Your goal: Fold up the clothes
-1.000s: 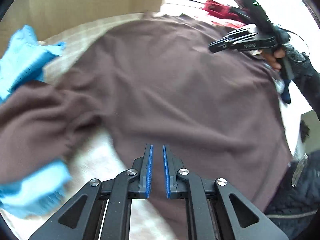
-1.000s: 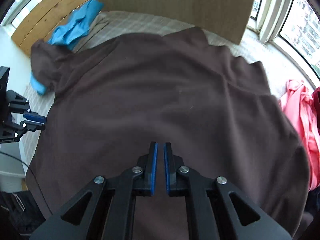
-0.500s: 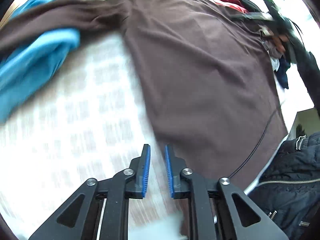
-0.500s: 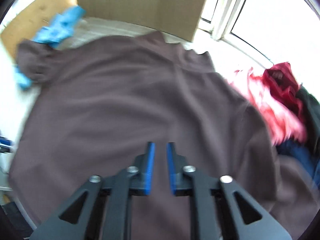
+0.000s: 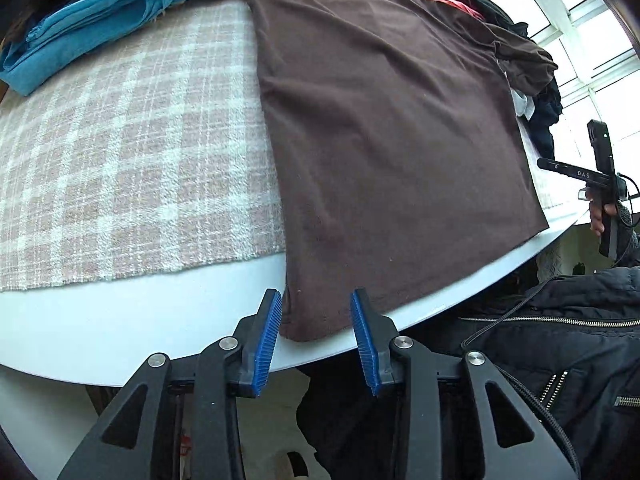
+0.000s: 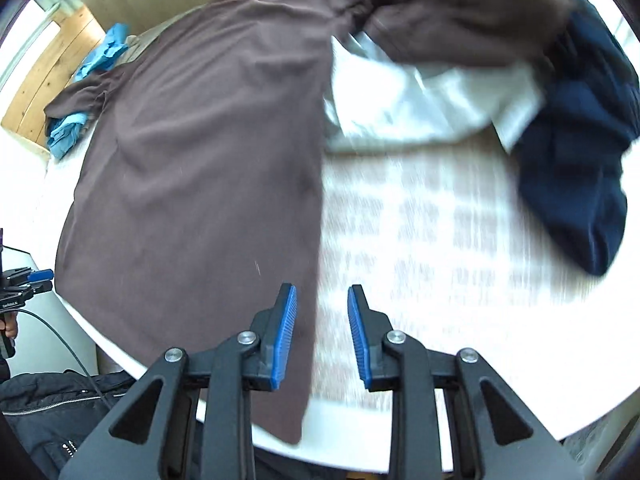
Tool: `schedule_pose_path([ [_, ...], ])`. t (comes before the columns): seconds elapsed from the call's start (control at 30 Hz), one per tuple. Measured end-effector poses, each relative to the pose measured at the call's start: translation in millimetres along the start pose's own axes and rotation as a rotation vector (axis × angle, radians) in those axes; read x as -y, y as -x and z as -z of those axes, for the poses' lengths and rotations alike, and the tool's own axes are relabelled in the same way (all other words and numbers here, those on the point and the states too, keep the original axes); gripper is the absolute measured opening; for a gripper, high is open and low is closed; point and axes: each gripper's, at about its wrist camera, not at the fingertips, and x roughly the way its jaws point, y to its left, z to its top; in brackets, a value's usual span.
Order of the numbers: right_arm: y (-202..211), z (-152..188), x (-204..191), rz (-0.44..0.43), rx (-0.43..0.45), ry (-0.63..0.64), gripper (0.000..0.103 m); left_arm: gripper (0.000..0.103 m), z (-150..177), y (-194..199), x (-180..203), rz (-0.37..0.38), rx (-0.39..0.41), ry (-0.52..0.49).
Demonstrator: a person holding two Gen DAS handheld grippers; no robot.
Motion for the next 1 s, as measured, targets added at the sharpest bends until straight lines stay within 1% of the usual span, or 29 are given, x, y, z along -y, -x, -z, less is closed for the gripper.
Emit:
schedule_pose_path([
  [0.07,-0.6,15.6,1.9,-0.011,0.007,-0.022,0.027,0.034,-1.5,-9.0,5.5,-0.002,-0.014,-0.015],
  [0.13,-5.4,24.4,2.8,-0.014,0.01,-0.033,0.027,0.034,-3.9,-17.5,11.9,-0.015,-0.026,-0.033],
  [0.23,14.3,46.7,16.2,-0.01,0.034,-0.044,0.028,0.033,-5.1,-26.4,16.5,-0.035,-0.037,-0.055],
  [0.33,24.5,66.4,15.7,-0.009,0.074,-0.071,0.033,0.033,-5.6,-28.4,16.2,-0.023,-0.031,-0.06],
  [0.4,26.0,76.5,13.9,-0.028,0.08,-0.082,0.034,0.035,-6.4,-29.9,15.9,-0.006,-0.025,-0.071],
  [0.5,15.5,84.0,3.6,-0.025,0.066,-0.073,0.035,0.035,-8.8,-38.2,13.7,0.011,-0.029,-0.071],
  [0.6,-0.6,84.2,-6.7,0.037,0.049,-0.052,0.035,0.035,-10.3,-42.8,17.4,0.027,-0.029,-0.101],
  [0.63,-1.9,84.3,-8.0,0.039,0.056,-0.05,0.035,0.035,-10.1,-44.3,18.5,0.027,-0.03,-0.11],
  [0.7,-3.3,83.6,-11.7,0.018,0.058,-0.043,0.034,0.03,-10.3,-47.1,19.5,0.024,-0.033,-0.112],
  [0.73,-4.3,83.4,-15.2,0.009,0.061,-0.029,0.025,0.015,-10.0,-49.3,19.5,0.023,-0.039,-0.113],
  [0.77,-2.1,82.2,-17.9,-0.005,0.066,-0.02,0.013,0.008,-9.8,-51.6,19.6,0.022,-0.044,-0.114],
  [0.8,3.9,79.9,-19.5,-0.024,0.072,-0.017,0.005,0.008,-9.4,-52.5,20.4,0.039,-0.037,-0.114],
  [0.9,21.6,73.0,-24.2,-0.081,0.091,-0.008,0.004,0.007,-10.4,-48.5,24.2,0.095,-0.012,-0.113],
  [0.93,27.5,70.7,-25.8,-0.101,0.098,-0.005,0.004,0.007,-12.4,-37.2,26.2,0.116,0.013,-0.111],
  [0.97,42.2,67.2,-28.1,-0.115,0.125,0.003,0.004,0.006,-14.5,-25.8,28.3,0.136,0.038,-0.109],
  [1.0,68.3,62.6,-31.7,-0.128,0.18,0.018,0.004,0.006,-16.3,-7.7,33.0,0.126,0.08,-0.125],
])
